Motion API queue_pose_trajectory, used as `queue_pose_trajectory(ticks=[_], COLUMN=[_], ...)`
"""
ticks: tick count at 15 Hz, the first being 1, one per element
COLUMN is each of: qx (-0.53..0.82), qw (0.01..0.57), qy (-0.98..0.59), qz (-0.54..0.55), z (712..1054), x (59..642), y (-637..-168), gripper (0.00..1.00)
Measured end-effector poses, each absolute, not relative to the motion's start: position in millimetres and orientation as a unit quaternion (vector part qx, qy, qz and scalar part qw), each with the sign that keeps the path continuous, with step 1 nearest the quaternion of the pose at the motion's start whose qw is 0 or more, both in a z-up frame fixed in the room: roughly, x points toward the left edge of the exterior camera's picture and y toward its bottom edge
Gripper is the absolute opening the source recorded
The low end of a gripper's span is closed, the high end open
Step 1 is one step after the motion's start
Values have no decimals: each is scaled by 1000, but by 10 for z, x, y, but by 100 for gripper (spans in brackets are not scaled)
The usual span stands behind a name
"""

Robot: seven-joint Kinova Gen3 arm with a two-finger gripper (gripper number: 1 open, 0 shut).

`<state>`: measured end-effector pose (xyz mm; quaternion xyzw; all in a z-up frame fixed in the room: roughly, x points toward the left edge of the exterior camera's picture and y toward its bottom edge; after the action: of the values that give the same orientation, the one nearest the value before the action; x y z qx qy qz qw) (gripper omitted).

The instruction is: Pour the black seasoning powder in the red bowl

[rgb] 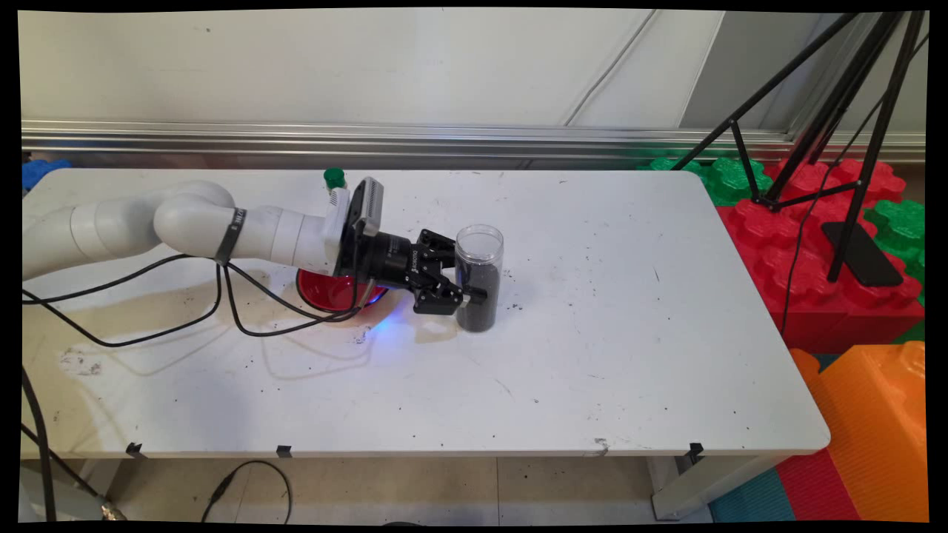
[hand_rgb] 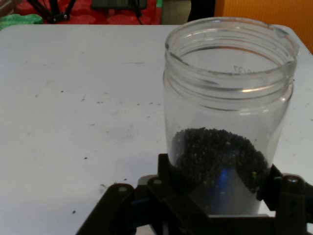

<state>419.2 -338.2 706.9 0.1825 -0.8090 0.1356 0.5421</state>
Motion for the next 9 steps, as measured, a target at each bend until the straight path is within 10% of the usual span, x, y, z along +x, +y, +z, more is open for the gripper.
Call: queue_pose_trajectory(ticks=[9], qx=[211], qw=[556], qy=[-791], qz=[142], z=[7251], x=[4379], y=[-3453], gripper=[0])
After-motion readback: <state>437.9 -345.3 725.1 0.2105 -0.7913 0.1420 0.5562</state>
